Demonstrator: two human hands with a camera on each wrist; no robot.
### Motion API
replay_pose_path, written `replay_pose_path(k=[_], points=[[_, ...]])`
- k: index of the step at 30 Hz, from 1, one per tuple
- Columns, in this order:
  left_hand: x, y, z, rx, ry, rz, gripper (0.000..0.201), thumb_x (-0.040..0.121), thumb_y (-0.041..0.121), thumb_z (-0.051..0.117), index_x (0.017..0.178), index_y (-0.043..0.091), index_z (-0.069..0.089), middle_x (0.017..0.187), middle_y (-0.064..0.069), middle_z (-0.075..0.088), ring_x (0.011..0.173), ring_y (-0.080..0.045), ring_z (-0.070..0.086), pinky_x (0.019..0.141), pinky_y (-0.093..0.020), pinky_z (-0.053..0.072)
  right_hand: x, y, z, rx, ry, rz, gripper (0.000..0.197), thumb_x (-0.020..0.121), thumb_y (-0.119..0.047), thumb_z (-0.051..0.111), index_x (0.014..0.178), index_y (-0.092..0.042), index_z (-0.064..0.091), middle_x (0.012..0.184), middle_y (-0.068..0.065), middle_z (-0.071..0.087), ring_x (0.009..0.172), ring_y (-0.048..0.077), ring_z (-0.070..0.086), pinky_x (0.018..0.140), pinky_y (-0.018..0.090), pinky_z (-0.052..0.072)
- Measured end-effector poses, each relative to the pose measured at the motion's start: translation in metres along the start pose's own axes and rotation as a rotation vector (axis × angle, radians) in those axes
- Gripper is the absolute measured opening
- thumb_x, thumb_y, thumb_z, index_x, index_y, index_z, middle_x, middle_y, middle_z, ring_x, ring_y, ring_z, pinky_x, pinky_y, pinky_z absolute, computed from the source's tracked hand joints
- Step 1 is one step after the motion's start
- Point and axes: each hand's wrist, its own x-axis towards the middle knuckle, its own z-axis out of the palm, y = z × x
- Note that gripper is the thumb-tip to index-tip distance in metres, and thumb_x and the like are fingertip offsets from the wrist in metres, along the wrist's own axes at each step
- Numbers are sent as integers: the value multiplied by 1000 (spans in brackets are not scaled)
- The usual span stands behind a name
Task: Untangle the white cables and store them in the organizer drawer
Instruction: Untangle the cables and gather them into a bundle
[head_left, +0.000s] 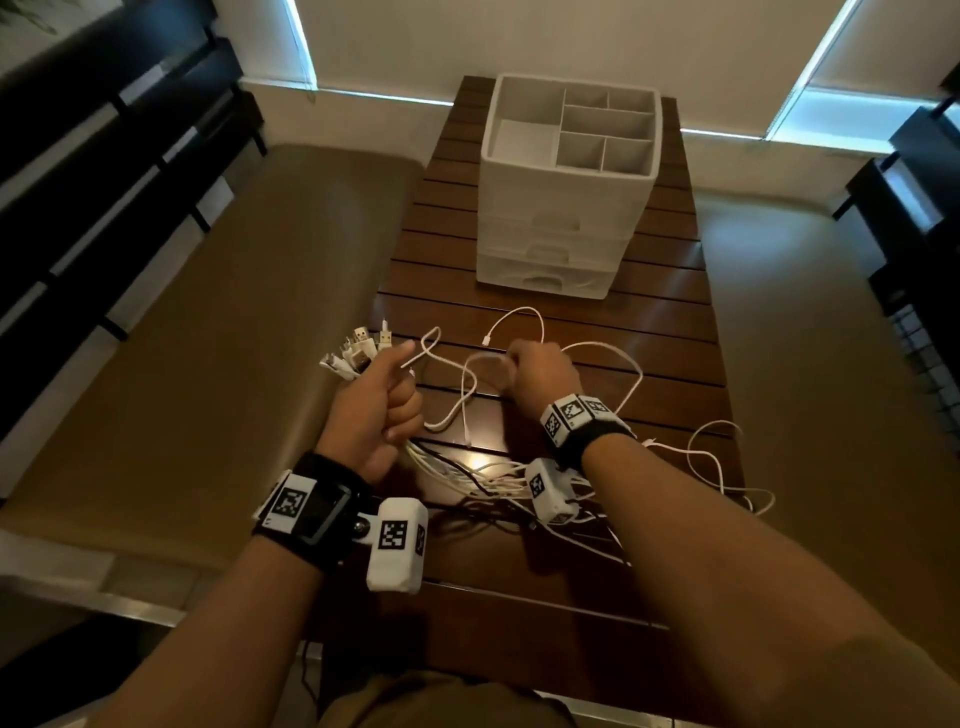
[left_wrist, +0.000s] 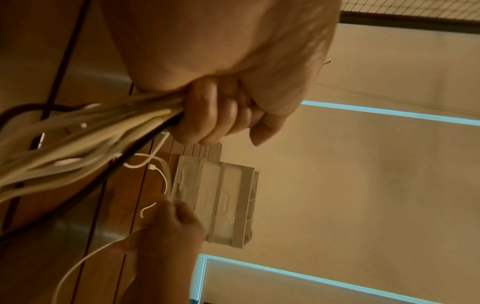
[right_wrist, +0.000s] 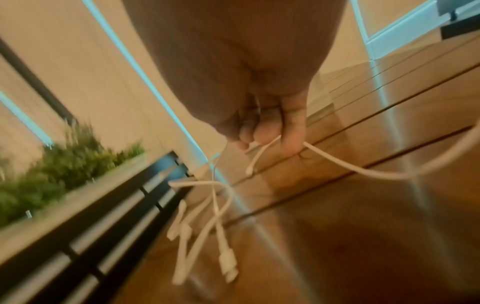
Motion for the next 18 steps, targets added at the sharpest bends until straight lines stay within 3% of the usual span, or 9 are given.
replay_pose_path(k=[3, 5, 6, 8, 10, 12, 15, 18], points=[[1, -7, 8, 7, 33, -6, 39, 100, 22, 63, 65, 24, 46, 49, 9, 19, 36, -6, 15, 33, -20, 12, -5, -7, -33, 265, 320, 70, 18, 102, -26, 58, 92, -15, 69, 77, 2, 68, 67, 19, 61, 64, 31, 47], [1, -10, 15, 35, 44, -6, 37, 99, 26, 65, 66, 21, 48, 47, 9, 21, 35, -5, 16, 32, -19, 14, -15, -14, -52, 437, 375, 55, 18, 101, -26, 60, 88, -16, 65, 69, -4, 64, 64, 12, 60, 63, 30, 49], [0, -11, 20, 62, 35, 1, 34, 100, 29, 65, 69, 18, 56, 47, 9, 23, 35, -5, 17, 32, -19, 15, -21, -17, -58, 489, 350, 29, 17, 101, -27, 61, 86, -18, 63, 68, -3, 65, 65, 14, 64, 64, 32, 53], [-5, -11, 33, 119, -7, 28, 26, 101, 34, 64, 89, 13, 71, 46, 11, 34, 35, -4, 19, 33, -18, 15, -42, -22, -68, 575, 279, -16, 18, 100, -29, 64, 84, -21, 60, 70, 2, 67, 66, 22, 68, 63, 41, 60], [-7, -12, 45, 171, -32, 55, 35, 100, 41, 64, 109, 8, 73, 50, 11, 42, 39, -5, 22, 36, -19, 17, -67, -27, -71, 668, 188, -97, 19, 101, -28, 66, 86, -19, 60, 73, 4, 68, 62, 24, 68, 55, 45, 61], [-4, -13, 53, 207, -38, 87, 50, 94, 50, 70, 118, 7, 74, 59, 4, 34, 46, -8, 22, 39, -21, 21, -94, -32, -69, 657, 80, -201, 18, 102, -24, 65, 89, -14, 60, 75, 5, 69, 59, 17, 68, 54, 39, 61], [0, -13, 65, 214, -43, 132, 45, 95, 46, 72, 114, 6, 76, 62, 0, 28, 50, -12, 23, 43, -24, 21, -123, -28, -60, 569, 5, -288, 17, 100, -25, 67, 87, -16, 60, 75, 2, 68, 63, 13, 66, 62, 37, 59], [1, -10, 76, 189, -13, 159, 30, 100, 39, 69, 92, 10, 72, 55, 4, 32, 44, -9, 25, 39, -22, 21, -138, -15, -53, 476, -7, -312, 22, 96, -26, 72, 81, -18, 58, 72, -4, 63, 66, 12, 59, 64, 37, 50]])
